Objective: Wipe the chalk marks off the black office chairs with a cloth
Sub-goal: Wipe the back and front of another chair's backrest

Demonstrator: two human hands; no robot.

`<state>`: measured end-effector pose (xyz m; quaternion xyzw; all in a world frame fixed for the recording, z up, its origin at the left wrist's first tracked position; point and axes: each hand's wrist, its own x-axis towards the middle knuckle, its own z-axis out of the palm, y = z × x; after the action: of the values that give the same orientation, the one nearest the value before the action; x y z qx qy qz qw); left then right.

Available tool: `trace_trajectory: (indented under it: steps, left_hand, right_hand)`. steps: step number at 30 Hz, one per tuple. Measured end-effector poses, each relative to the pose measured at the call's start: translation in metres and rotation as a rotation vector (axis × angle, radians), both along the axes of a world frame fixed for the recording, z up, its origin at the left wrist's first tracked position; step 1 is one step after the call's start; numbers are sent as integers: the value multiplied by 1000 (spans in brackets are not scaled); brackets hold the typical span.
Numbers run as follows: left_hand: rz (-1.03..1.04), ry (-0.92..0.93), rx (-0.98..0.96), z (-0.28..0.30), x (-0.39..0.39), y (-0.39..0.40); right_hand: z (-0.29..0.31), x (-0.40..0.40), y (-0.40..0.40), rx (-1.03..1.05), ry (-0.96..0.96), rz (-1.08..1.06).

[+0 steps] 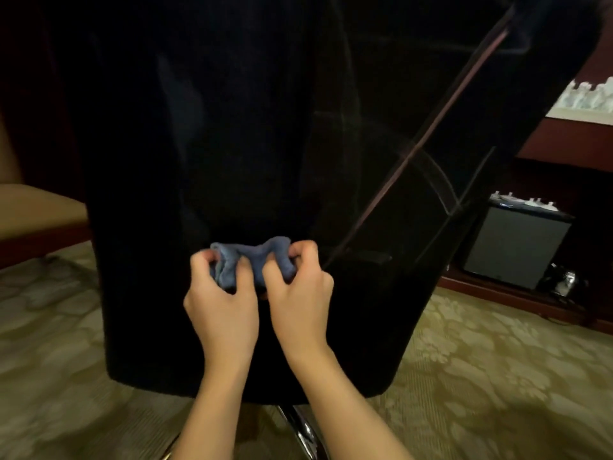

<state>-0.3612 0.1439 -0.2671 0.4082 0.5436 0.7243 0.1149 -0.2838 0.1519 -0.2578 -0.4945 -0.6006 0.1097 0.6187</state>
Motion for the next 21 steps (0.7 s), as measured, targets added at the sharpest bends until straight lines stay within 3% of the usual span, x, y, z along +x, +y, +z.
trace_trajectory:
  steps: [8,12,17,21]
  left_hand:
    - [21,-59,-197,-41,7,-5]
    - [14,-189,-295,-30,7,-8]
    - [-92,-136,-18,51,30,-18]
    - [-129,-24,158,138,60,-15]
  right_hand:
    - [-49,1,-5,-63,-67,33]
    - [-49,3,-5,-123,-79,61]
    - [47,40,-15,132,67,37]
    - [140,79,-13,219,12,10]
